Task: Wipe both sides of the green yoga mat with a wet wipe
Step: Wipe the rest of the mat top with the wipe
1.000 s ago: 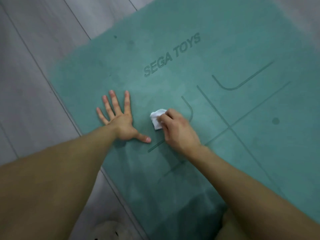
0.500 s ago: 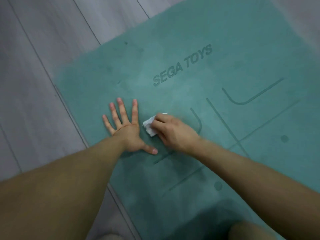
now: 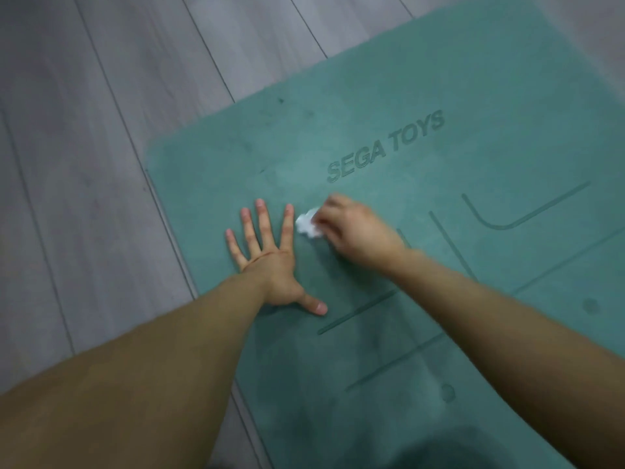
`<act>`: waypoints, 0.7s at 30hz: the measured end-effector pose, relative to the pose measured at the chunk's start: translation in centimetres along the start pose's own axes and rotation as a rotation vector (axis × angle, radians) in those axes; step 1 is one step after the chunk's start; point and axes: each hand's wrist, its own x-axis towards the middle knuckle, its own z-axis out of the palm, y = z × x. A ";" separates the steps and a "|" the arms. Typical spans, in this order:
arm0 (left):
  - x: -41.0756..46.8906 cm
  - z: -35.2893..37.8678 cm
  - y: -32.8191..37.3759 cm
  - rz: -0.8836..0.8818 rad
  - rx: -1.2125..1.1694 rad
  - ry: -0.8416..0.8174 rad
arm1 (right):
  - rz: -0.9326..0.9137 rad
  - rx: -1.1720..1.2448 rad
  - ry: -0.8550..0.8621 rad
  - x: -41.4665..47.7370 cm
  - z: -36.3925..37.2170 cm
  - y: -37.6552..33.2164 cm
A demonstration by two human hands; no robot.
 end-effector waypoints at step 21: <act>4.3 -6.1 -5.7 -0.094 -0.009 0.027 | 0.612 -0.063 0.527 11.4 -3.3 3.6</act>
